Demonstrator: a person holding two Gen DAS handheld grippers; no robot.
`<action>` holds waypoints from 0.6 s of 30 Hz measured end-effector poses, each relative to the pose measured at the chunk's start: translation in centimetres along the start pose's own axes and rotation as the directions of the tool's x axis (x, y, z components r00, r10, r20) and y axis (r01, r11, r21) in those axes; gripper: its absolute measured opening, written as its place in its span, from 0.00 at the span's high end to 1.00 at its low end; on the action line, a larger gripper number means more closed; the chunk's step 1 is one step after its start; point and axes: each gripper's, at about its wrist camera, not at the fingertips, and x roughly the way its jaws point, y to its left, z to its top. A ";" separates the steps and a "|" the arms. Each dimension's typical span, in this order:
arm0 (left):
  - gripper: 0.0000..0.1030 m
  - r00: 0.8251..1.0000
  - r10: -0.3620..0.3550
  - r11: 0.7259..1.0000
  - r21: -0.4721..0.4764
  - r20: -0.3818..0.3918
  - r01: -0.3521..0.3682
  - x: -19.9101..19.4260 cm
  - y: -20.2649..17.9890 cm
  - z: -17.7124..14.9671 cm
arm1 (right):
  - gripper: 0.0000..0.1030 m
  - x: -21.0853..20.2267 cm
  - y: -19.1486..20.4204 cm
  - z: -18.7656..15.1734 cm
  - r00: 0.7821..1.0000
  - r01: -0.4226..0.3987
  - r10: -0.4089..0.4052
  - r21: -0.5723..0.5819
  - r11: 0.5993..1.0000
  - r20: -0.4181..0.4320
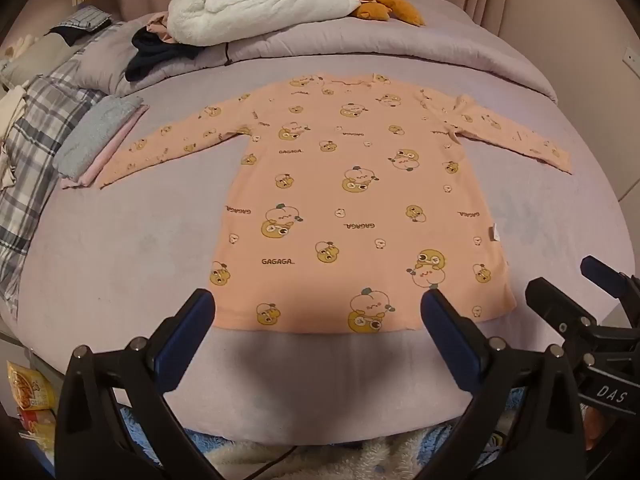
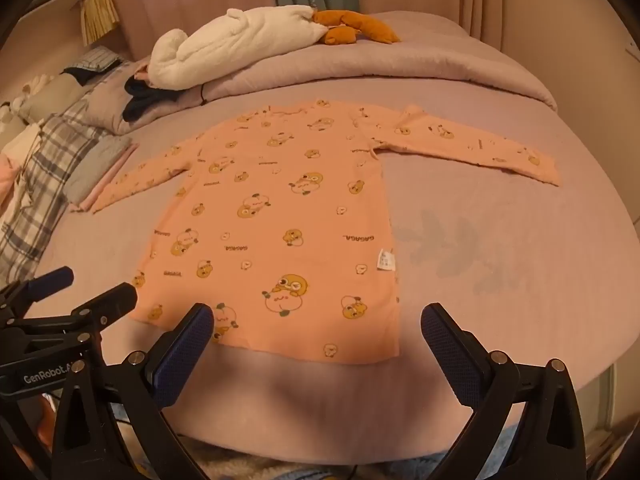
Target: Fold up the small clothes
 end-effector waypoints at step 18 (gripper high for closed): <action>0.00 0.993 0.058 0.998 -0.030 0.106 -0.055 -1.0 1.2 0.7 | 0.01 -0.1 0.1 0.1 1.000 -0.008 0.008 -0.008 1.000 0.021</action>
